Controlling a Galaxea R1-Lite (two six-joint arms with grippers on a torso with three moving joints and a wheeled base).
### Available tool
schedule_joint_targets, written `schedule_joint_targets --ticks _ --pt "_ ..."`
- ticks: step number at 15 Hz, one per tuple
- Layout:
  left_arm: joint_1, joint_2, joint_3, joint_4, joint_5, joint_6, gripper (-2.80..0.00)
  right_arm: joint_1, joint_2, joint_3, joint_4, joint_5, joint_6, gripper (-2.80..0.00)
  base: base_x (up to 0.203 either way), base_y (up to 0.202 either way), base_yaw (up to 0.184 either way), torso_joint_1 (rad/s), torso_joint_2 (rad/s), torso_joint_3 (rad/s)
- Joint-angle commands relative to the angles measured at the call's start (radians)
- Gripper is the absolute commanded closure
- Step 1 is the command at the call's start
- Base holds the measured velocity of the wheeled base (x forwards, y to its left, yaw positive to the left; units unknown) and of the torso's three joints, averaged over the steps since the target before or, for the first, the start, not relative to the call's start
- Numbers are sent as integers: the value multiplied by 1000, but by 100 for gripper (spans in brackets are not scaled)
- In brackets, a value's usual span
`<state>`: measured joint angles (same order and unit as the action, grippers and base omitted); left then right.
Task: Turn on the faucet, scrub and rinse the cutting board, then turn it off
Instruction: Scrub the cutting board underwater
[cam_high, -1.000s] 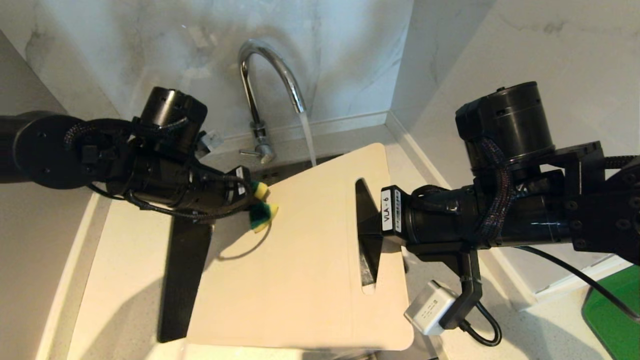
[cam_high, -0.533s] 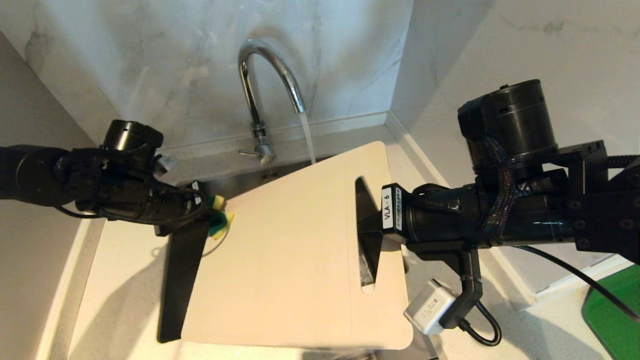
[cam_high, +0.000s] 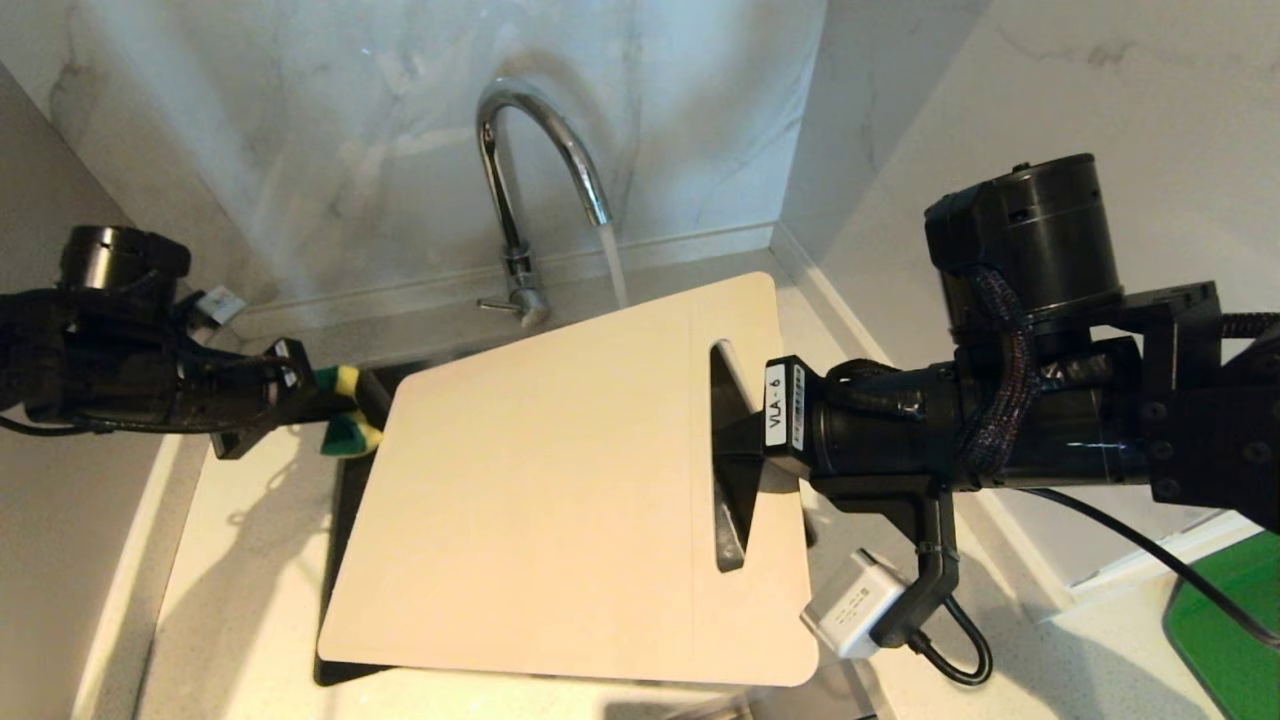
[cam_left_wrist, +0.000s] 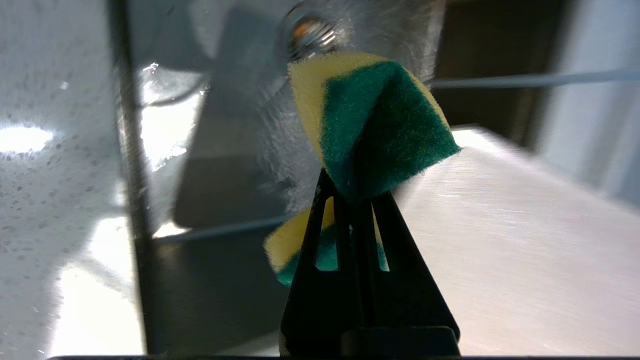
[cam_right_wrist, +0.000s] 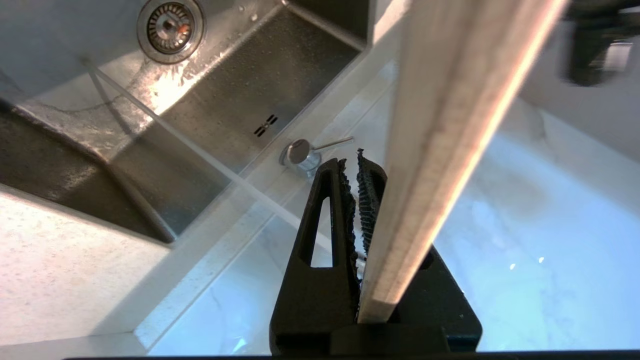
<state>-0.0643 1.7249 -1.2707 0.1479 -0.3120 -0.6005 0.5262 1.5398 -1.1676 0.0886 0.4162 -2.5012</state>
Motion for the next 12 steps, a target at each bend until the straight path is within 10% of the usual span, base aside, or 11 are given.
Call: schedule_joint_targets --ticks 1,7,12 --pt "-5 -123 -65 38 -9 -43 0 -3 0 31 -27 3 6 0 0 0 0 0 0 0" --pt "-359 -221 -193 222 15 -119 0 -3 0 28 -52 3 5 0 0 0 0 0 0 0" --pt "-782 -119 -205 248 268 -142 0 -5 0 28 -51 1 7 0 0 0 0 0 0 0"
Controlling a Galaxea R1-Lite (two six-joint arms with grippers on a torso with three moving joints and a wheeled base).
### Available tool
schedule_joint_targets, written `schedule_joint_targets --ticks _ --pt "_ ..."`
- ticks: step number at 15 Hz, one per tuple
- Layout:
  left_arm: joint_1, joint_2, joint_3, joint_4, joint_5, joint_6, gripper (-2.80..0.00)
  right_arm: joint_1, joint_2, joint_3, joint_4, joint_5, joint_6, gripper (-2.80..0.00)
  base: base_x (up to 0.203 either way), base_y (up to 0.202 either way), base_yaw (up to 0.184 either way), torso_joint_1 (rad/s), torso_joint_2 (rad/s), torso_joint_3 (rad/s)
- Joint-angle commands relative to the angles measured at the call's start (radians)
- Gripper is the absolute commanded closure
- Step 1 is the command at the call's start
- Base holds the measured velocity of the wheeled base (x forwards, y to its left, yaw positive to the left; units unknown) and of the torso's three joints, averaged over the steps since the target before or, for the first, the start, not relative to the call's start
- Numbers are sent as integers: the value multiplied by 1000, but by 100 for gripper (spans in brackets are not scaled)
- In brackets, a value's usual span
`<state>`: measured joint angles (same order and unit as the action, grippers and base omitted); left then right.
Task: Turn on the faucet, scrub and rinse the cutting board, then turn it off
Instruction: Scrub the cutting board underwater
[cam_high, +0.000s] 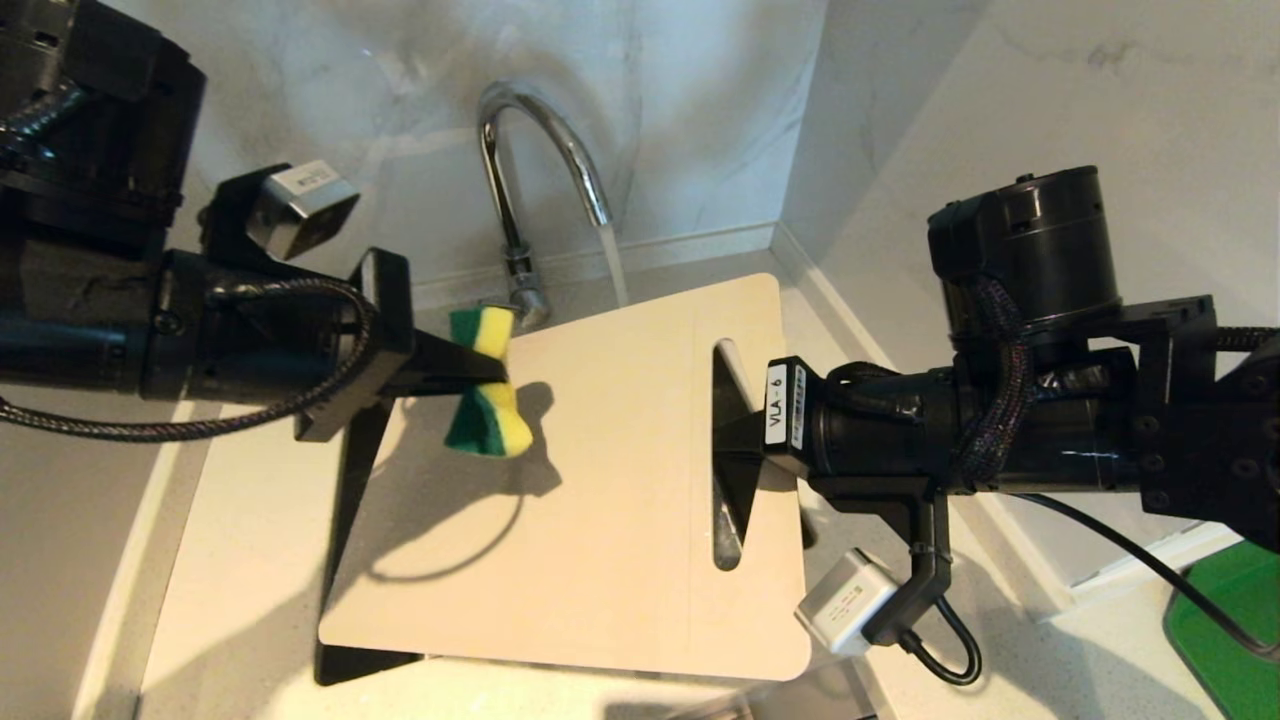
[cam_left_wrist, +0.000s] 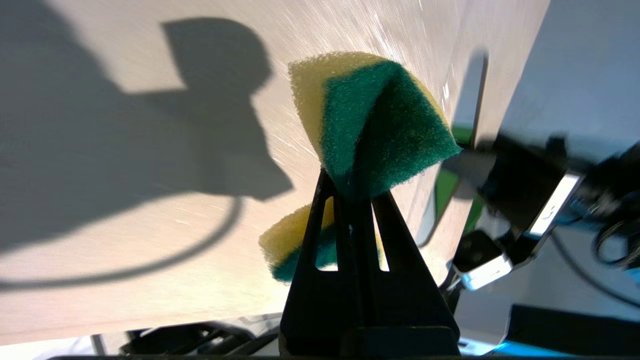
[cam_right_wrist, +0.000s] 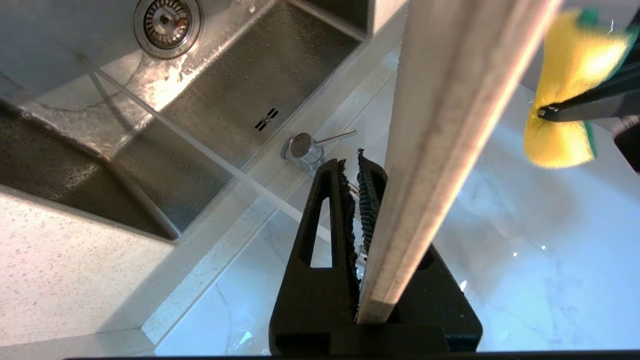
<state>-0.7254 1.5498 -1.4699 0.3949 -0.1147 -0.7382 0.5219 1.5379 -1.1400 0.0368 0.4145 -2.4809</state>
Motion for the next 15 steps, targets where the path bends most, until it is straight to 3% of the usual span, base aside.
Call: schedule_joint_targets --ticks 1,3,6,11,15 --pt "-169 88 -12 1 106 -4 0 1 2 0 0 3 -12 0 0 0 0 0 0 0" --pt "-182 132 -12 2 132 -9 0 1 4 -3 1 3 -10 0 0 0 0 0 0 0" --pt "-132 153 82 -12 126 -10 0 0 4 -4 0 3 -9 0 0 0 0 0 0 0" --pt "47 174 245 -179 108 -8 0 0 8 -4 0 3 -7 0 0 0 0 0 0 0" --pt "199 154 374 -241 25 15 0 0 8 -6 0 3 -7 0 0 0 0 0 0 0"
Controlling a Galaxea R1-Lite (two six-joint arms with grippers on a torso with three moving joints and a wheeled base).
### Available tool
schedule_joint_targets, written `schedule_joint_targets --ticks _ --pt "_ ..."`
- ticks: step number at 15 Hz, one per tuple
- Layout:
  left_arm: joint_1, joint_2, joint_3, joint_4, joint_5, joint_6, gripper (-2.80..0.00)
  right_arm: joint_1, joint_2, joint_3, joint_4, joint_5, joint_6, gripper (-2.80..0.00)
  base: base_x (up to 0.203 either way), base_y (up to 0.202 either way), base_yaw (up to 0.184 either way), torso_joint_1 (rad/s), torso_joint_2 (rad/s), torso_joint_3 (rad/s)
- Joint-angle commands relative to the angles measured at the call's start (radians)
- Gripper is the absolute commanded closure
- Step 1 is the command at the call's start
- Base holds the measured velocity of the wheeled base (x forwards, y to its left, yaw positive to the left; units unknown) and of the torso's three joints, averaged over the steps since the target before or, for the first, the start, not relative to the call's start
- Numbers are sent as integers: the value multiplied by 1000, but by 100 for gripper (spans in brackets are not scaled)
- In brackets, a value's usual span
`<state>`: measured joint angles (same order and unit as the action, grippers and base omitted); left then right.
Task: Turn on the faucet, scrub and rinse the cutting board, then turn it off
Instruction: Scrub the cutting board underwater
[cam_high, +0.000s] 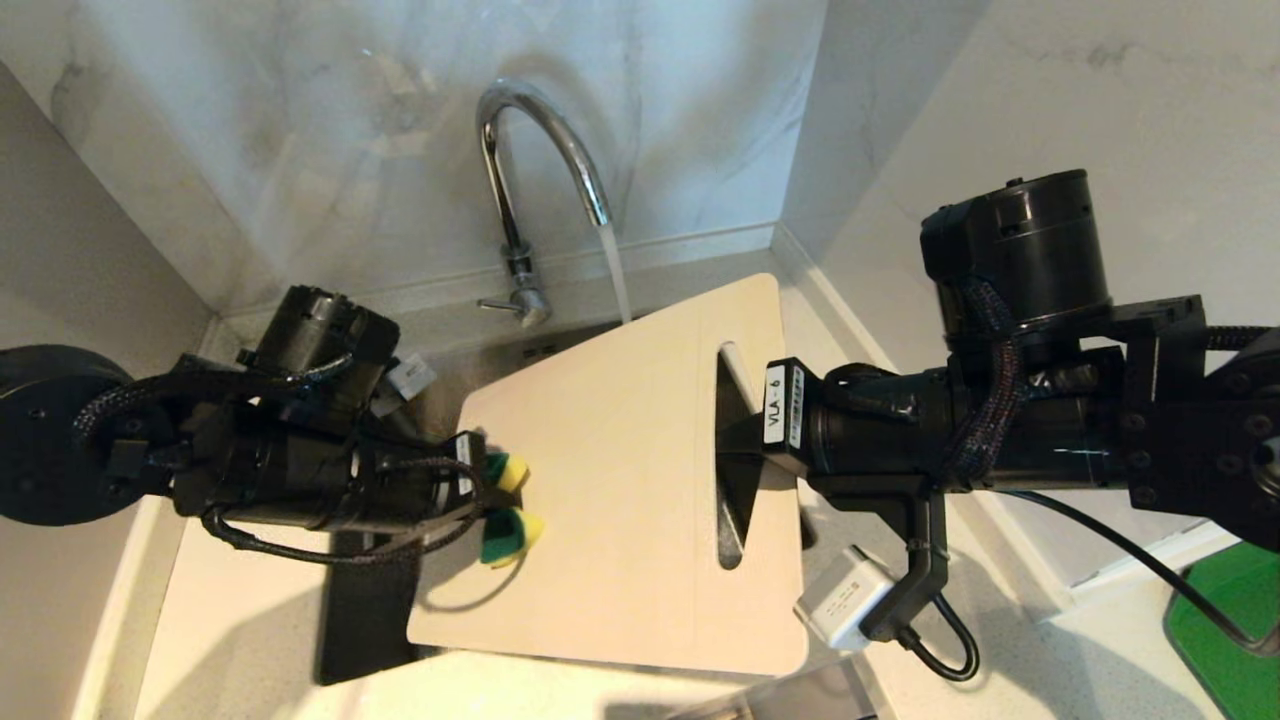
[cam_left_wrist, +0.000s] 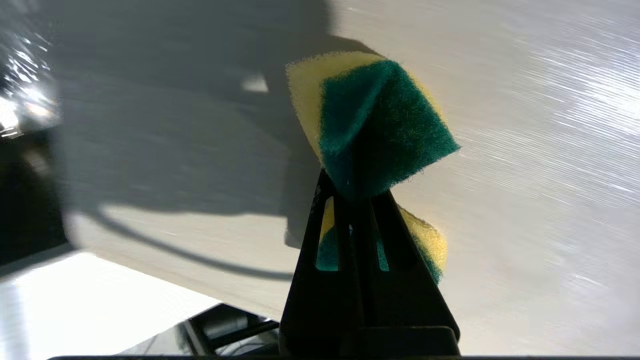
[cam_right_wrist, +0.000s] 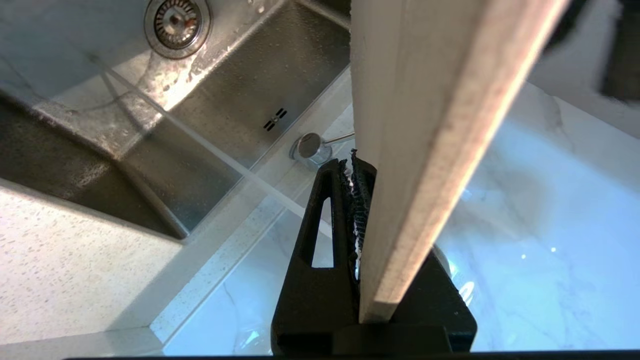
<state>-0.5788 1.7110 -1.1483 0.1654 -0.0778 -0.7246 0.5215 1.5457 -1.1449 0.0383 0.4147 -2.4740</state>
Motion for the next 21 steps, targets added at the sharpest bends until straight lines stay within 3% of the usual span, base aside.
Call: schedule_joint_targets --ticks 1,7,10,12,15,17,19,21 --pt "87 -17 97 -41 -28 14 0 0 2 -1 -1 3 -13 0 0 0 0 0 0 0" --pt "342 -29 298 -220 -151 113 0 0 4 1 -1 1 -9 0 0 0 0 0 0 0" --pt "432 -59 316 -229 -201 144 0 0 4 1 -1 2 0 0 0 0 0 0 0 0" --pt "450 -96 277 -222 -229 146 0 0 8 4 -3 1 7 0 0 0 0 0 0 0" --pt "403 -178 126 -111 -240 117 0 0 9 2 -2 1 7 0 0 0 0 0 0 0" --pt "327 -220 -50 32 -240 67 0 0 10 1 -3 1 7 0 0 0 0 0 0 0" --pt "163 -248 -144 128 -227 31 0 0 11 2 -3 -1 7 0 0 0 0 0 0 0" --pt "-7 -256 -179 167 -165 16 0 0 11 1 -3 -1 7 0 0 0 0 0 0 0"
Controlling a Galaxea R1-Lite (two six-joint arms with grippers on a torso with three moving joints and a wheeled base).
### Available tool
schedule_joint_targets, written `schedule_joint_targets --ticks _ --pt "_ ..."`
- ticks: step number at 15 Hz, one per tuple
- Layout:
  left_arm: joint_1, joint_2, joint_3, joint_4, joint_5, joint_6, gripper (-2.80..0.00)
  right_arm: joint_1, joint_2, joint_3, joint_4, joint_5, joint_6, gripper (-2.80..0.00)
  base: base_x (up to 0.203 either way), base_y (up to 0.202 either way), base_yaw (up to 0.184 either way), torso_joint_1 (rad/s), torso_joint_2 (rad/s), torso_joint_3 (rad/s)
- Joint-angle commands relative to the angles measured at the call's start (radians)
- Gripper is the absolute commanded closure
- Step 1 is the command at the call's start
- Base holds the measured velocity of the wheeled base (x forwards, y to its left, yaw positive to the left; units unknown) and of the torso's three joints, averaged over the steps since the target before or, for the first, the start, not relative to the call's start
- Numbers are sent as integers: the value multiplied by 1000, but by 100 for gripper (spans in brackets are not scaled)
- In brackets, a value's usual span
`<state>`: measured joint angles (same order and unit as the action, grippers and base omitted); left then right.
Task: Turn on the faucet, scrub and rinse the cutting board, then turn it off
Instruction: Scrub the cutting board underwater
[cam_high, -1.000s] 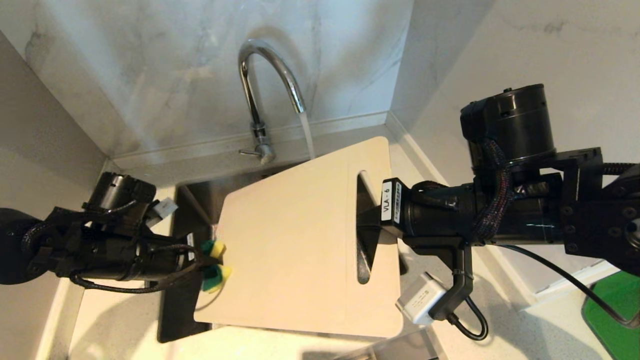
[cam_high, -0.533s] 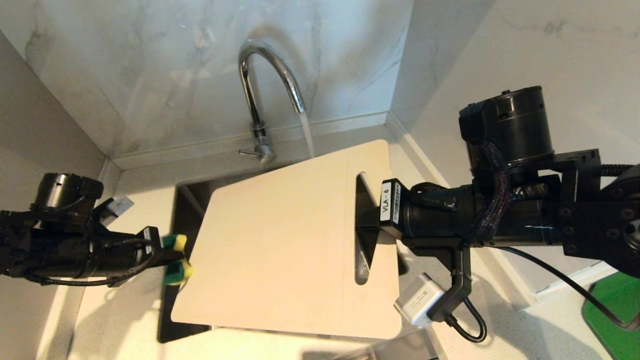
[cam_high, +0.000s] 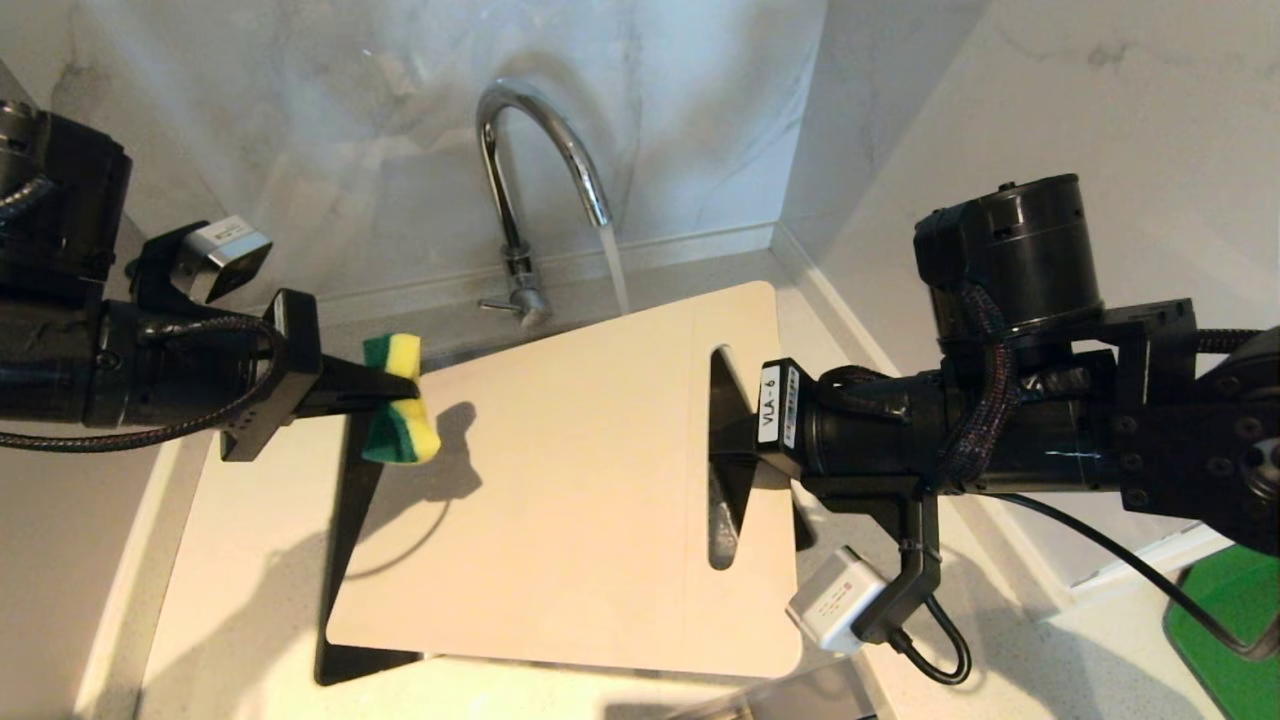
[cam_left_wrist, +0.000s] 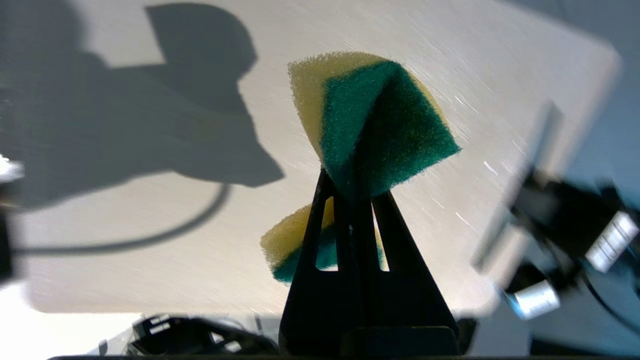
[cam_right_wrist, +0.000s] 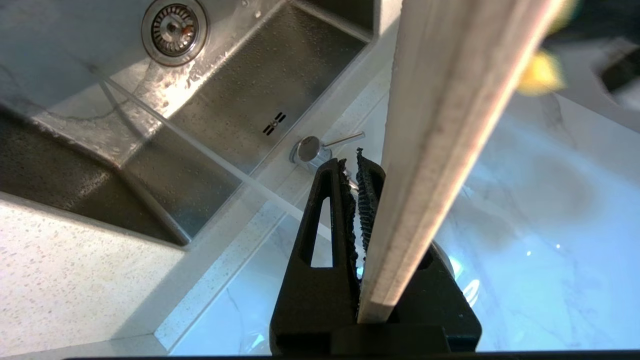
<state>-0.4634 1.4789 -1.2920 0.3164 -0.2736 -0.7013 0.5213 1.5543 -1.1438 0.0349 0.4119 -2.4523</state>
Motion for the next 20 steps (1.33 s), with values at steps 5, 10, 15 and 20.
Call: schedule_joint_targets --ticks 5,10,15,20 --pt "-420 47 44 27 277 1 0 -15 -5 3 0 4 -14 0 0 0 0 0 0 0" --pt "-430 153 230 -199 385 29 0 -20 -3 3 1 4 -13 0 0 0 0 0 0 0" --pt "-363 166 336 -275 393 25 0 -24 -3 3 1 4 -11 0 0 0 0 0 0 0" --pt "-229 140 520 -396 376 38 0 -23 0 4 0 4 0 0 0 0 0 0 0 0"
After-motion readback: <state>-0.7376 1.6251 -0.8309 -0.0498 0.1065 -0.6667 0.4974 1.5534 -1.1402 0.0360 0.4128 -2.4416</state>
